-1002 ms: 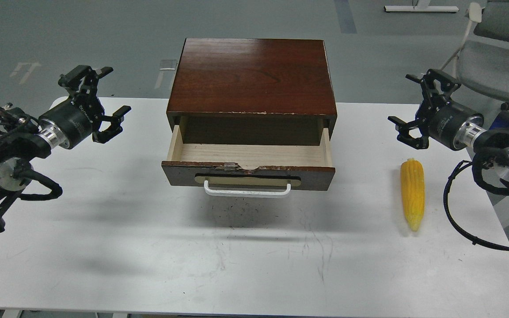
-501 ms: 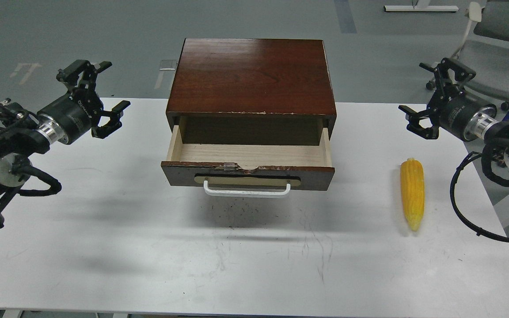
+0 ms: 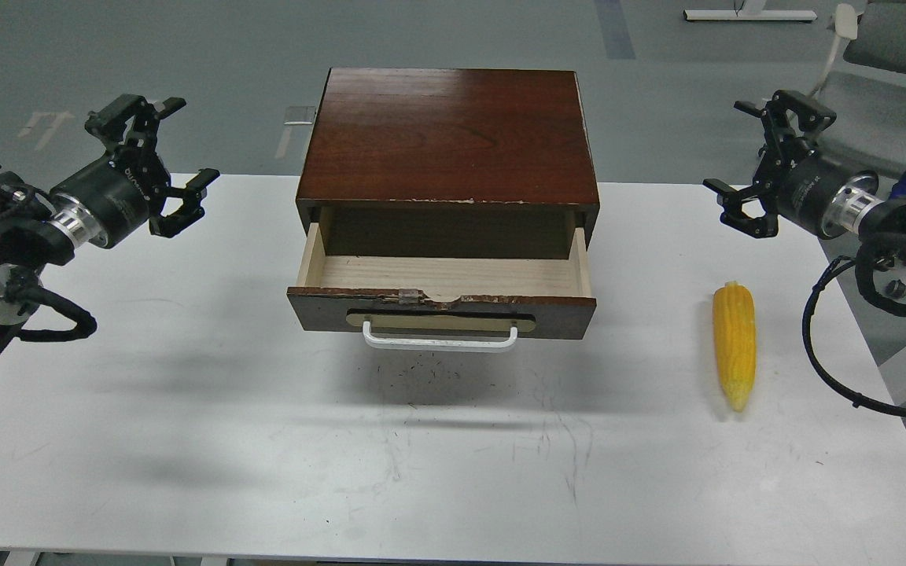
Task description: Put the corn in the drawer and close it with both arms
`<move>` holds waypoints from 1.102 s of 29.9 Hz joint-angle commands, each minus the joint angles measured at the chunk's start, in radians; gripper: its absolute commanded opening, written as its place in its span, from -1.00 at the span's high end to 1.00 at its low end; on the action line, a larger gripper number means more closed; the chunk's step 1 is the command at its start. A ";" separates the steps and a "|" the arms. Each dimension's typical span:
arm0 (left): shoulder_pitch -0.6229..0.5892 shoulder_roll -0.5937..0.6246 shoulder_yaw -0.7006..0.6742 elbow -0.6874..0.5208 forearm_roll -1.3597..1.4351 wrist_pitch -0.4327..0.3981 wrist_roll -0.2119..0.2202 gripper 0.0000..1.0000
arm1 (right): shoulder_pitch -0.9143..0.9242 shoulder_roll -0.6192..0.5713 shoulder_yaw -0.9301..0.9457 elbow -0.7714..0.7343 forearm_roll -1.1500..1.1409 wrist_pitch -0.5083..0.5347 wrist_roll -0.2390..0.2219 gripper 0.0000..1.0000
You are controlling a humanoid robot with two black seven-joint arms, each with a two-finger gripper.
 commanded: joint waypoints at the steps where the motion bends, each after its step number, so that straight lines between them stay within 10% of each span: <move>1: 0.000 0.000 0.000 0.000 0.000 0.000 0.000 -0.96 | 0.012 0.001 -0.029 -0.005 -0.001 -0.002 0.001 -1.00; 16: 0.002 -0.001 0.006 0.000 0.002 0.000 -0.001 -0.96 | 0.014 -0.018 -0.071 -0.001 -0.034 -0.075 0.002 -0.97; 23: 0.008 -0.014 0.008 0.008 0.002 0.000 -0.005 -0.96 | 0.184 -0.051 -0.444 -0.020 -0.477 -0.358 0.002 -0.82; 33: 0.003 -0.031 0.006 0.003 0.002 0.022 -0.001 -0.96 | 0.262 -0.101 -0.660 0.087 -0.626 -0.393 0.010 -1.00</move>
